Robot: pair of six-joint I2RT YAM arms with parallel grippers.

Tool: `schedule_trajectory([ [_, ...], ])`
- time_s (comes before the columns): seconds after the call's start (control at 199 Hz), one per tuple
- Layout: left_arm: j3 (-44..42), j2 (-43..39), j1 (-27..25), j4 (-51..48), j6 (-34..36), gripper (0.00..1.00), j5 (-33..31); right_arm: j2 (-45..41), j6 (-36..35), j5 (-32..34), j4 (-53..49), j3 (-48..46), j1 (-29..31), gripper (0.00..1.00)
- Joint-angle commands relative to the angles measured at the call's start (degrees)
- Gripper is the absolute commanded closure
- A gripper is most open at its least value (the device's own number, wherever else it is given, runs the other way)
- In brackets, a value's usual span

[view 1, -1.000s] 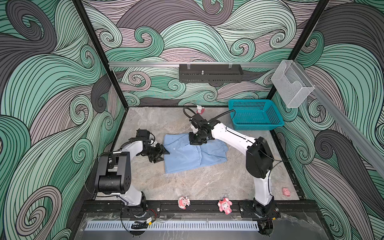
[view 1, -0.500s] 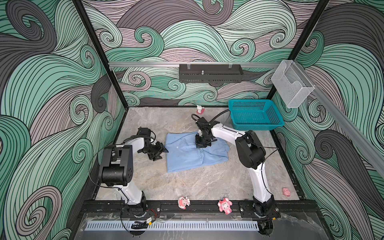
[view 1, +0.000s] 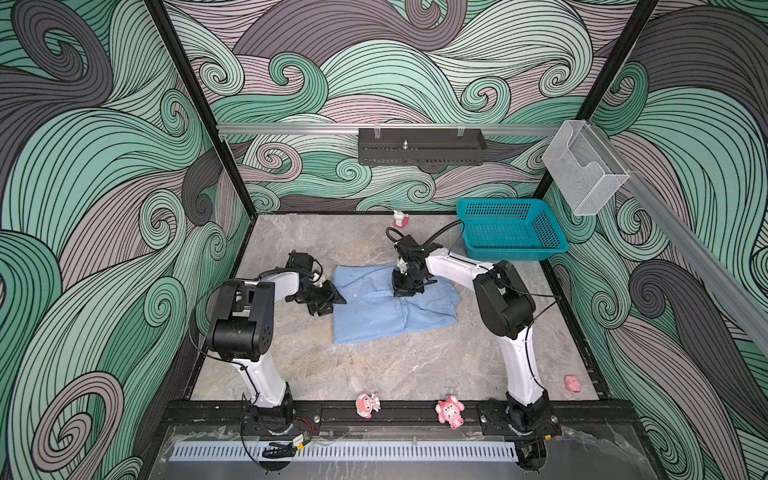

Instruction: Fold and stack the long sleeve shirts

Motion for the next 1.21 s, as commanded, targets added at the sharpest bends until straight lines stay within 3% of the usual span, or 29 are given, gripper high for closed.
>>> schedule_trajectory([
  [0.0, -2.6, 5.4, -0.5, -1.1, 0.4, 0.61, -7.1, -0.3, -0.8, -0.3, -3.9, -1.7, -0.1, 0.84],
  [0.226, -1.3, 0.4, -0.4, -0.4, 0.9, 1.00, -9.2, -0.6, 2.4, -4.3, -0.1, -3.6, 1.4, 0.85],
  [0.669, 7.4, -17.2, -0.9, -19.5, 9.5, 1.00, -17.5, -2.3, 17.5, -3.1, 15.3, -9.0, 8.7, 0.93],
  [0.81, 10.5, -20.3, -5.6, -22.7, 9.9, 1.00, -18.3, -1.8, 21.1, -3.3, 18.0, -9.3, 9.9, 0.93],
  [1.011, 12.7, -17.9, -17.4, -21.7, 3.1, 1.00, -16.1, -2.5, 23.9, -3.7, 23.4, -11.4, 10.0, 0.93],
  [1.202, 7.4, -13.5, -22.6, -9.8, -7.3, 1.00, -11.0, -4.0, 27.2, -5.7, 31.2, -16.4, 9.3, 0.93],
])
